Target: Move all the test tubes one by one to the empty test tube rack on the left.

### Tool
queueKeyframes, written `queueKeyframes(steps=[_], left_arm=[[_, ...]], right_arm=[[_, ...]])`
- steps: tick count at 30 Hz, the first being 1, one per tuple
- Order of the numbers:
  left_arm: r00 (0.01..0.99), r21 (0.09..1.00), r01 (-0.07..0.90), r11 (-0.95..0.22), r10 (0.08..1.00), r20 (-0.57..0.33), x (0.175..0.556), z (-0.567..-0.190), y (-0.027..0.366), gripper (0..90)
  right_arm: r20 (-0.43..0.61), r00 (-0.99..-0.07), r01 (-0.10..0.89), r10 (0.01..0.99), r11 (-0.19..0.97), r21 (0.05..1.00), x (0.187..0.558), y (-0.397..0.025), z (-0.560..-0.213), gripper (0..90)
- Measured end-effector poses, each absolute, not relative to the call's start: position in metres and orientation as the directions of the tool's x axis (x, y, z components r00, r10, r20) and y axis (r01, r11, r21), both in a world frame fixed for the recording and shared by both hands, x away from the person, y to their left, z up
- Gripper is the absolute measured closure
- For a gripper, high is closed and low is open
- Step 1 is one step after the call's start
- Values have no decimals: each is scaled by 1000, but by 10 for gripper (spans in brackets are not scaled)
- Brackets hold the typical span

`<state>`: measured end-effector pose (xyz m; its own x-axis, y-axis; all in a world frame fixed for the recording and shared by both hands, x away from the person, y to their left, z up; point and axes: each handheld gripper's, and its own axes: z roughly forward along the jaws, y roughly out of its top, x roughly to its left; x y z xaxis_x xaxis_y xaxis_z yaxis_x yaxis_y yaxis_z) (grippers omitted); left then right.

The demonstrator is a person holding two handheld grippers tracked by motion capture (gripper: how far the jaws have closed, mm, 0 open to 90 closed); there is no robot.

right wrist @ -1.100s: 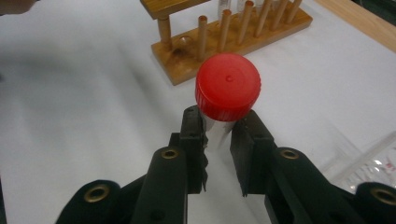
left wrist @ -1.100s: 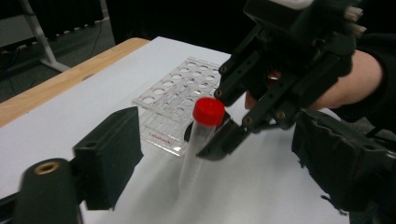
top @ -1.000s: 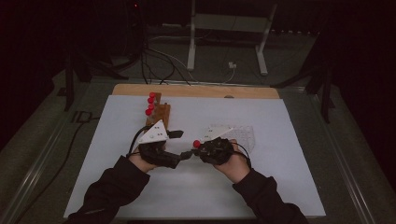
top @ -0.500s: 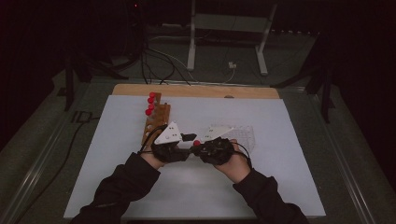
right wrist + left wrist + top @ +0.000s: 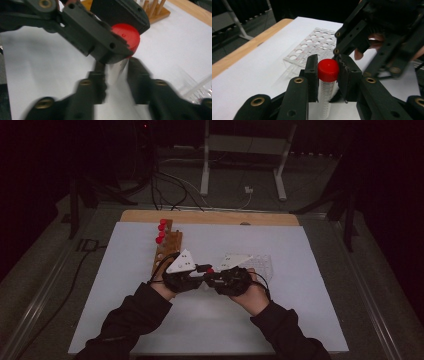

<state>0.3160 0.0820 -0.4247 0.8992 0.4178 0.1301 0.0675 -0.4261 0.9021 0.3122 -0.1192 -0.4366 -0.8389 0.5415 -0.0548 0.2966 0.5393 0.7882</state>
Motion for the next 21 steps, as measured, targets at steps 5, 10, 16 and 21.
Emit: queueKeyframes(steps=[5, 10, 16, 21], left_arm=[[889, 915, 76, -397, 442, 118, 318, -415, 92, 722], [871, 925, 82, -371, 477, 114, 321, -404, 104, 722], [850, 932, 81, -353, 514, 120, 324, -390, 119, 722], [825, 934, 88, -347, 551, 127, 326, -380, 134, 722]], right_arm=[[-61, -833, 283, 549, 520, 806, 308, -123, -433, 469], [-40, -824, 285, 565, 475, 832, 306, -133, -430, 348], [-23, -798, 301, 603, 431, 851, 303, -145, -431, 142], [-7, -809, 296, 588, 417, 859, 298, -154, -432, 24]])
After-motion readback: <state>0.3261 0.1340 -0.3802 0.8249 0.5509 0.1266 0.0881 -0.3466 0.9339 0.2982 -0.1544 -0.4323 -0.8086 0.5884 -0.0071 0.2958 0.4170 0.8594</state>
